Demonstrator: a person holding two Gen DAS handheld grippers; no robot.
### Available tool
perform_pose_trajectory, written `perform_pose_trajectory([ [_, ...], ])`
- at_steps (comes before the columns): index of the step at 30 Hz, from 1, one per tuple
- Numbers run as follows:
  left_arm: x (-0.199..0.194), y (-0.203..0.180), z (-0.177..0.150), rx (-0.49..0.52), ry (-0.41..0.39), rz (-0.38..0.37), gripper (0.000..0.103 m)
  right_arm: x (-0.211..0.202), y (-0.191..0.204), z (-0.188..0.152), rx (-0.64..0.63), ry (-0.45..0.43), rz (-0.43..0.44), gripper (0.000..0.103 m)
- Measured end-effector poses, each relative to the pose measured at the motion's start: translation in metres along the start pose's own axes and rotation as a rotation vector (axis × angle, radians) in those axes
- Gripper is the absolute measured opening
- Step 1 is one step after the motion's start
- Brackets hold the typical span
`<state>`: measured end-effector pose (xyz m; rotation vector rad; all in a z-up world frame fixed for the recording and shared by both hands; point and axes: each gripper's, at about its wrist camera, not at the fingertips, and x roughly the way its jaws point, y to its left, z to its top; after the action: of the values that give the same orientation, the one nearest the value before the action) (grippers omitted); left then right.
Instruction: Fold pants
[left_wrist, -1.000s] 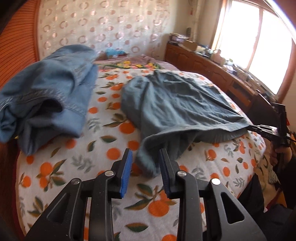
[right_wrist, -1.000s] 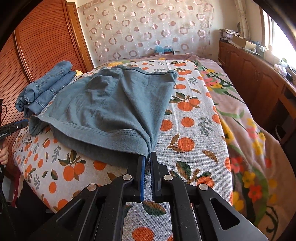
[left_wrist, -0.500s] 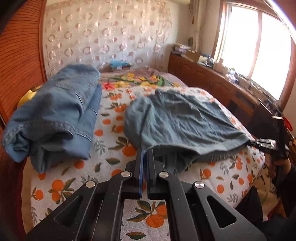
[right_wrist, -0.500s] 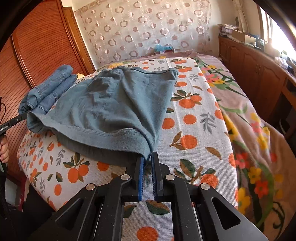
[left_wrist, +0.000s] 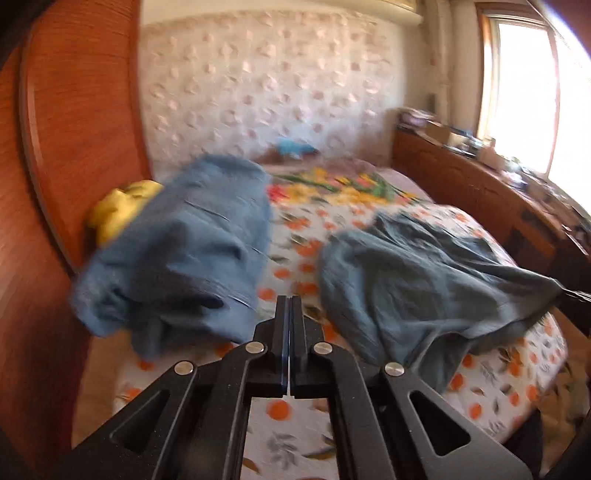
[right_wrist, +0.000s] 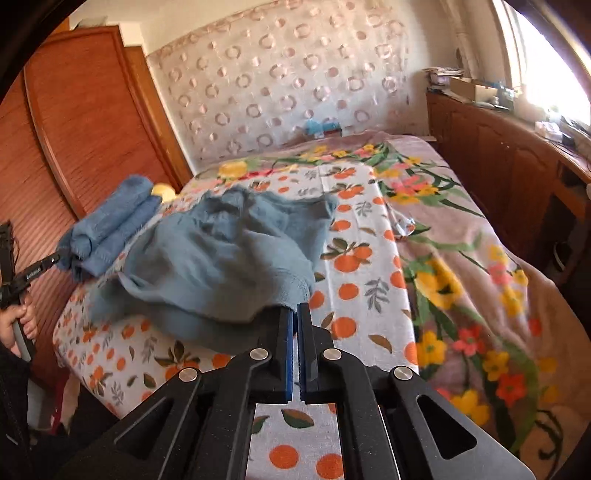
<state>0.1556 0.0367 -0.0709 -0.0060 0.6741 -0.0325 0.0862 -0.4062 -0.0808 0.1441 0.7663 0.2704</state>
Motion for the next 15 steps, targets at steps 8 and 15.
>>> perform_pose_trajectory([
  [8,0.008,-0.029,-0.024,0.054,0.079,-0.138,0.006,0.019,0.017,-0.002,-0.058,0.043,-0.064,0.002],
  [15,-0.001,-0.058,-0.049,0.095,0.119,-0.247,0.027,0.018,0.015,-0.005,-0.06,0.068,-0.067,0.009],
])
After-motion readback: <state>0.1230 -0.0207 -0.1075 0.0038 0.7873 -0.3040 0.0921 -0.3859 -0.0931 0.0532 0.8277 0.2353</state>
